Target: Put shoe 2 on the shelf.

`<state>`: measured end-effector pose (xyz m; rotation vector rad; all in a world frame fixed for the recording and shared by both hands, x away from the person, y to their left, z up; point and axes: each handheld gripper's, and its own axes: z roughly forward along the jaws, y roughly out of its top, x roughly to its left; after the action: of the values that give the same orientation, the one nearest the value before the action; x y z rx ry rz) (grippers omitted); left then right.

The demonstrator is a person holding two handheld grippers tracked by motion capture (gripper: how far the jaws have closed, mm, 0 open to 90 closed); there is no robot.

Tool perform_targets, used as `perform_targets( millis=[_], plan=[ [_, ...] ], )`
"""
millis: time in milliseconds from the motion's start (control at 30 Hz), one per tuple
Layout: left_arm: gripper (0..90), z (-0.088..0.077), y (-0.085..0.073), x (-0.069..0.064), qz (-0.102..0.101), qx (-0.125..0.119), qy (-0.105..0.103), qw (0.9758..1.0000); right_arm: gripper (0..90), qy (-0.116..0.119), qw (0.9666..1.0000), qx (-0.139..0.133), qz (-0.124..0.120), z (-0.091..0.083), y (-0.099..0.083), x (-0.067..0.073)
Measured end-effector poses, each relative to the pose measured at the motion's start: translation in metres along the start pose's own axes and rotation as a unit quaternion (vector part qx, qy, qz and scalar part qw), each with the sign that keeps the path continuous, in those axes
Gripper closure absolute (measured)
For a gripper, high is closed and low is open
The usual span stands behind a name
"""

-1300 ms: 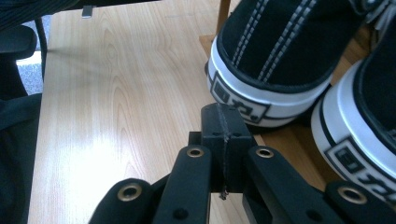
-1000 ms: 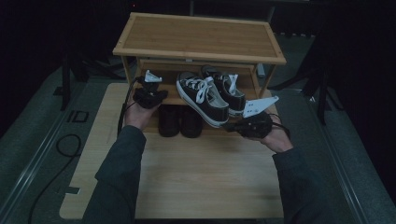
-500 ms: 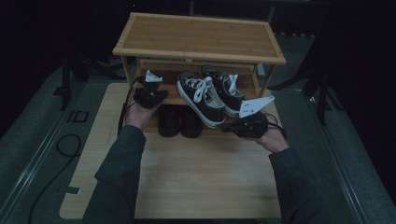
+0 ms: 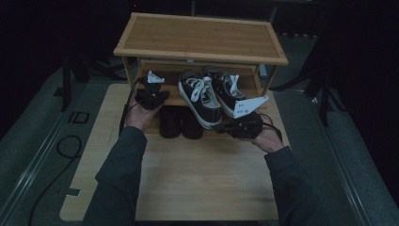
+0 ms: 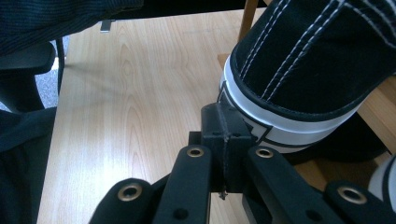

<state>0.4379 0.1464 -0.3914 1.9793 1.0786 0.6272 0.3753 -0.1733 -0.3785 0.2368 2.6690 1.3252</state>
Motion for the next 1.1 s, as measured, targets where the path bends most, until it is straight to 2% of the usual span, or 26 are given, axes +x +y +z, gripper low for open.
perform_targets(
  millis=[200, 267, 367, 700, 1100],
  plan=[
    [90.0, 0.0, 0.0, 0.0, -0.001, 0.0, 0.0, 1.0, 90.0, -0.007, 0.9999, -0.014, 0.005, 0.005, 0.006, -0.001],
    [90.0, 0.0, 0.0, 0.0, -0.001, 0.001, 0.001, 1.0, 90.0, 0.0, 0.9997, -0.024, 0.009, 0.007, 0.008, -0.004],
    [90.0, 0.0, 0.0, 0.0, -0.002, 0.0, 0.0, 1.0, 90.0, 0.0, 0.9998, -0.019, 0.003, 0.013, 0.012, -0.001],
    [90.0, 0.0, 0.0, 0.0, -0.003, 0.001, 0.0, 1.0, 90.0, 0.014, 0.9992, -0.036, 0.006, 0.025, 0.017, -0.002],
    [90.0, 0.0, 0.0, 0.0, -0.004, 0.0, 0.0, 1.0, 90.0, 0.015, 0.999, -0.043, 0.0, 0.034, 0.025, -0.002]
  ],
)
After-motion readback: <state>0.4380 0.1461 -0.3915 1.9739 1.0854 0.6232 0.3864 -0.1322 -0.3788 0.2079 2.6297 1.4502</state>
